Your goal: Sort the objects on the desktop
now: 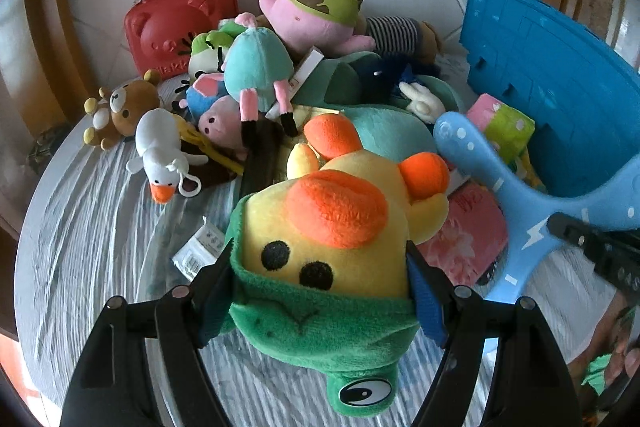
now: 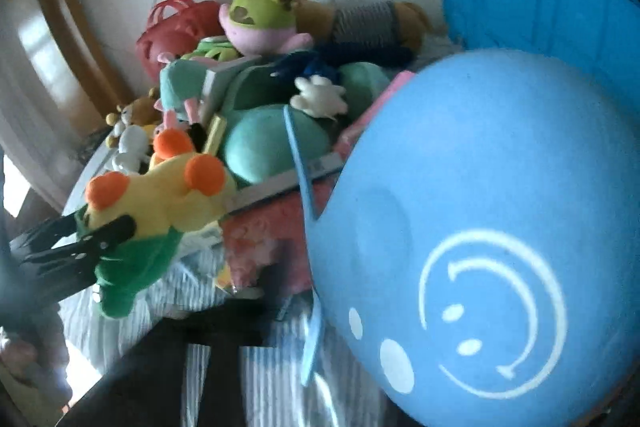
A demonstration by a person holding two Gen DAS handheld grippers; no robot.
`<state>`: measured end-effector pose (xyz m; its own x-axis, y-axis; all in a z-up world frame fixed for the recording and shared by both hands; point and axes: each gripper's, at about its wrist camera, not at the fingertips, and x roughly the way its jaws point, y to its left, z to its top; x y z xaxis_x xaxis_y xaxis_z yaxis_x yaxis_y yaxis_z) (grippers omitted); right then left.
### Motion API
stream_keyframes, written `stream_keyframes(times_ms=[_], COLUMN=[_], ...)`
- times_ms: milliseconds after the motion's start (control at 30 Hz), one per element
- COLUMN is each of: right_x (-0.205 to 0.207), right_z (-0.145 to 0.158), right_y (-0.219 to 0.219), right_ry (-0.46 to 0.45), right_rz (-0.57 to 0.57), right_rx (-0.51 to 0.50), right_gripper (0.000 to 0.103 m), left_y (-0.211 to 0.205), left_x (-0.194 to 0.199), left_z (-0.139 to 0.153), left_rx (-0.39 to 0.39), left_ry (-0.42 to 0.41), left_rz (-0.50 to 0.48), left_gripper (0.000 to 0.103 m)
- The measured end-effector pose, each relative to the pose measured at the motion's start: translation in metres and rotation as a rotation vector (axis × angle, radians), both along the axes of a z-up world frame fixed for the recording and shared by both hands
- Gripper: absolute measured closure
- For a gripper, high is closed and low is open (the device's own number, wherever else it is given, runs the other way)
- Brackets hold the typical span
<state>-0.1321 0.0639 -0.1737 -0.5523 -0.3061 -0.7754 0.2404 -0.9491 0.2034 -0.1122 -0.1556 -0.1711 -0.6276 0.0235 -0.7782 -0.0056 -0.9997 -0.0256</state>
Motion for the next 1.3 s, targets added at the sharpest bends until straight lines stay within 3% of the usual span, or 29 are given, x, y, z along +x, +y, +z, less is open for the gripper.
stream_keyframes(times_ms=[100, 300, 433, 500, 533, 600, 633, 667, 733, 800, 933, 1000, 1100, 1133, 1200, 1233, 1267, 1300], right_x=[0.011, 0.021, 0.023, 0.026, 0.028, 0.037, 0.042, 0.046, 0.050, 0.049, 0.033, 0.032, 0.028, 0.026, 0.025, 0.025, 0.026, 0.026], right_z=[0.004, 0.041, 0.047, 0.044, 0.043, 0.043, 0.043, 0.043, 0.043, 0.035, -0.009, -0.026, -0.041, -0.046, -0.057, -0.063, -0.070, -0.078], right_y=[0.001, -0.003, -0.001, 0.003, 0.006, 0.009, 0.011, 0.012, 0.013, 0.018, 0.034, 0.040, 0.041, 0.043, 0.050, 0.055, 0.061, 0.066], right_ry=[0.014, 0.088, 0.080, 0.074, 0.077, 0.093, 0.098, 0.102, 0.106, 0.091, -0.038, -0.064, -0.074, -0.077, -0.087, -0.097, -0.112, -0.127], right_rz=[0.004, 0.041, 0.051, 0.027, 0.016, -0.007, -0.004, 0.003, -0.012, -0.041, -0.092, -0.113, -0.134, -0.149, -0.194, -0.216, -0.242, -0.263], right_rx=[-0.012, 0.019, 0.007, -0.029, -0.041, -0.059, -0.069, -0.077, -0.071, -0.077, -0.143, -0.193, -0.192, -0.183, -0.168, -0.167, -0.162, -0.158], right_gripper=[0.090, 0.091, 0.089, 0.070, 0.055, 0.050, 0.056, 0.076, 0.092, 0.092, 0.092, 0.092, 0.091, 0.087, 0.059, 0.034, 0.020, 0.020], left_y=[0.003, 0.015, 0.019, 0.020, 0.020, 0.019, 0.019, 0.020, 0.022, 0.025, 0.028, 0.027, 0.022, 0.019, 0.016, 0.014, 0.012, 0.010], left_x=[0.005, 0.010, 0.018, 0.022, 0.024, 0.027, 0.028, 0.029, 0.031, 0.033, 0.035, 0.034, 0.032, 0.032, 0.030, 0.029, 0.028, 0.027], left_z=[0.005, 0.031, 0.042, 0.044, 0.044, 0.042, 0.040, 0.039, 0.037, 0.038, 0.037, 0.034, 0.027, 0.024, 0.019, 0.015, 0.012, 0.008], left_rx=[-0.001, 0.026, 0.054, 0.047, 0.046, 0.042, 0.040, 0.040, 0.035, 0.031, 0.016, 0.011, 0.020, 0.027, 0.027, 0.026, 0.030, 0.031], left_ry=[0.008, 0.053, 0.070, 0.071, 0.072, 0.068, 0.063, 0.060, 0.055, 0.062, 0.065, 0.060, 0.051, 0.053, 0.056, 0.059, 0.060, 0.060], left_rz=[-0.009, -0.029, -0.035, -0.034, -0.033, -0.028, -0.028, -0.029, -0.033, -0.041, -0.054, -0.054, -0.048, -0.044, -0.039, -0.033, -0.031, -0.026], left_gripper=[0.027, 0.027, 0.027, 0.027, 0.027, 0.027, 0.027, 0.027, 0.027, 0.027, 0.027, 0.027, 0.027, 0.027, 0.026, 0.025, 0.024, 0.023])
